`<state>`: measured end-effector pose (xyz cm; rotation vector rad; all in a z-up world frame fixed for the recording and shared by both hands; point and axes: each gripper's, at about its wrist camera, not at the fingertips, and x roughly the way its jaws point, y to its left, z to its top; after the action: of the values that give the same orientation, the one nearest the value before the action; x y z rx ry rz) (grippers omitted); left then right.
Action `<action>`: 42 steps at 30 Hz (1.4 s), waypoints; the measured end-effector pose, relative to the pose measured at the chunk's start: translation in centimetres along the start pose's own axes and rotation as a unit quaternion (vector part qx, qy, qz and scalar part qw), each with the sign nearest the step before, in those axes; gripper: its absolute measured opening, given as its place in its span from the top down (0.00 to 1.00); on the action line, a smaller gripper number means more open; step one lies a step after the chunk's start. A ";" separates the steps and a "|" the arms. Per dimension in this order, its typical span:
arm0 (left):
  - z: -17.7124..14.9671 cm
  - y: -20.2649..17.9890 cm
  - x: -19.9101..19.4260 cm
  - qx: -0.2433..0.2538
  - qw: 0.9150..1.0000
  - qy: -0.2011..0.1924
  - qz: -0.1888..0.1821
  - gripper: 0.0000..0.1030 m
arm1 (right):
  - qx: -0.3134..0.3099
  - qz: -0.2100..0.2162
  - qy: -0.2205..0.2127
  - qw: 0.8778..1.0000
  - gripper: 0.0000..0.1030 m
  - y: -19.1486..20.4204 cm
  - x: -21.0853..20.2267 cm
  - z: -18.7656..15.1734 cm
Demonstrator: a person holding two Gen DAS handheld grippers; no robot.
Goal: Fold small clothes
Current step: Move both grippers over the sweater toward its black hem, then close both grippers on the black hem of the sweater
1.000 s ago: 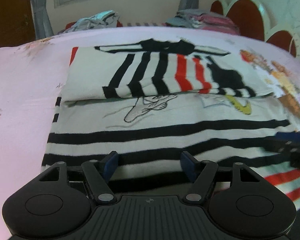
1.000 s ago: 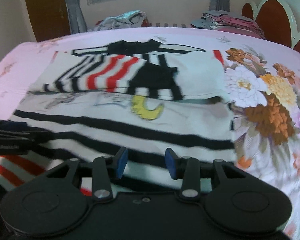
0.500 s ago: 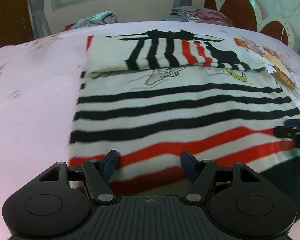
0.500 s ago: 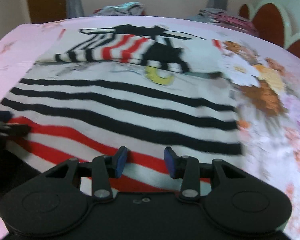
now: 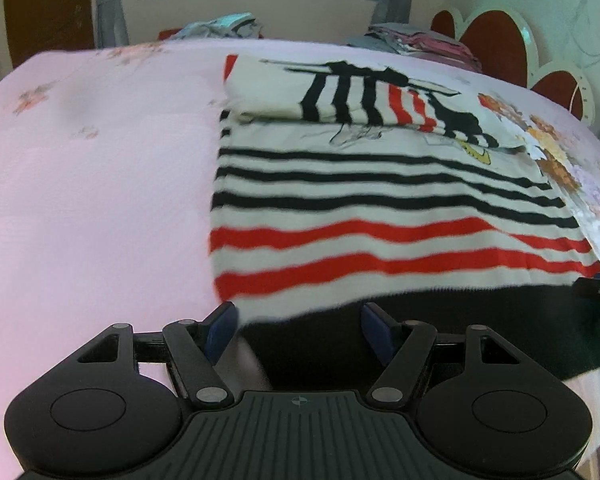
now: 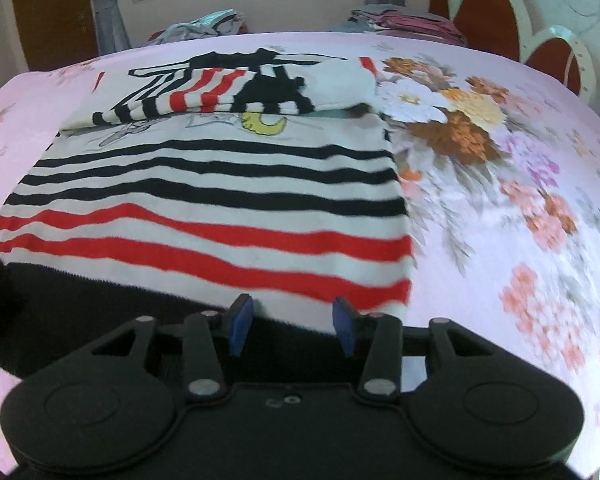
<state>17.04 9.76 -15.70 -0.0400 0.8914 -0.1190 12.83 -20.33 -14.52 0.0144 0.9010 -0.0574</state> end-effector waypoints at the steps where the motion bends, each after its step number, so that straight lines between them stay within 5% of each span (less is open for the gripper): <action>1: -0.4 0.4 -0.1 -0.010 1.000 0.006 -0.001 0.33 | 0.003 -0.003 -0.001 1.000 0.53 -0.3 -0.2 -0.3; 4: -1.6 1.4 -0.2 -0.037 0.999 0.015 -0.011 0.33 | 0.013 -0.017 0.003 1.000 0.50 -1.2 -0.7 -1.3; 13: -2.2 -0.2 -0.2 -0.008 0.999 0.032 -0.028 0.21 | 0.070 -0.004 0.023 0.997 0.44 -2.6 -1.2 -3.2; 15: -2.2 -0.4 -0.3 -0.013 0.999 0.036 -0.033 0.21 | 0.084 0.004 0.025 0.996 0.47 -2.7 -1.3 -3.5; 18: -2.1 -0.5 -0.2 -0.019 0.999 0.038 -0.035 0.21 | 0.094 0.016 0.024 0.995 0.63 -2.7 -1.4 -3.5; 20: -2.1 -0.6 -0.3 -0.023 0.998 0.037 -0.036 0.27 | 0.098 0.025 0.026 0.994 0.73 -2.5 -1.4 -3.5; 24: -1.9 -0.6 -0.5 -0.019 0.998 0.038 -0.041 0.57 | 0.107 0.039 0.030 0.993 0.87 -2.3 -1.3 -3.2; 30: -1.5 -1.2 -0.7 0.002 0.997 0.046 -0.055 0.82 | 0.105 0.042 0.032 0.993 0.89 -2.2 -1.3 -2.9; 42: 1.2 -1.6 -2.2 0.005 0.996 -0.006 -0.090 0.88 | 0.120 0.078 0.011 0.990 0.90 -2.9 -2.0 -0.8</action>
<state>16.45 8.40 -13.16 -0.1110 0.8748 -0.2921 10.78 -23.06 -13.44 0.3095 0.9083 -0.0200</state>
